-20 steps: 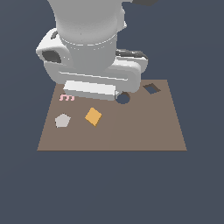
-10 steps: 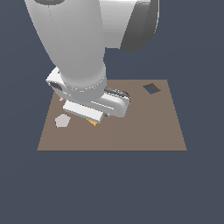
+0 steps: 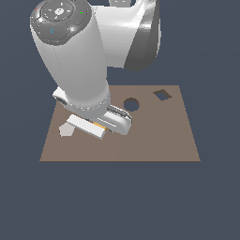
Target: Insert a designated object into the corresponding slot on a board.
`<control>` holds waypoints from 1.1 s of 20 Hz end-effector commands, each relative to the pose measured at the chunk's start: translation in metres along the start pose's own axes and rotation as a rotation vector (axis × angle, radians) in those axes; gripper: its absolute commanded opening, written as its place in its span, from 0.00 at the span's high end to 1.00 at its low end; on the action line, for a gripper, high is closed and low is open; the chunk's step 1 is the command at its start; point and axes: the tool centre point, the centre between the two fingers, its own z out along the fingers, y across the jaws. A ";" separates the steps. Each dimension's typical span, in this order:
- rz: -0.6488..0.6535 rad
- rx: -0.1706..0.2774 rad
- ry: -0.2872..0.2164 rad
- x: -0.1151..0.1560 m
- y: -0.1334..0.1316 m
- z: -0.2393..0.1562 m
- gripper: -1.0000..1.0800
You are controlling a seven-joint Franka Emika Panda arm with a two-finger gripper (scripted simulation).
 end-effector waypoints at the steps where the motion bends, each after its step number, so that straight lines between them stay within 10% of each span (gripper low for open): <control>1: 0.002 0.001 0.001 0.001 0.000 0.000 0.04; 14: -0.001 0.001 0.001 0.000 0.000 0.019 0.04; 15: -0.001 0.001 0.001 0.000 0.000 0.019 1.00; 22: -0.001 0.001 0.001 0.000 0.000 0.019 1.00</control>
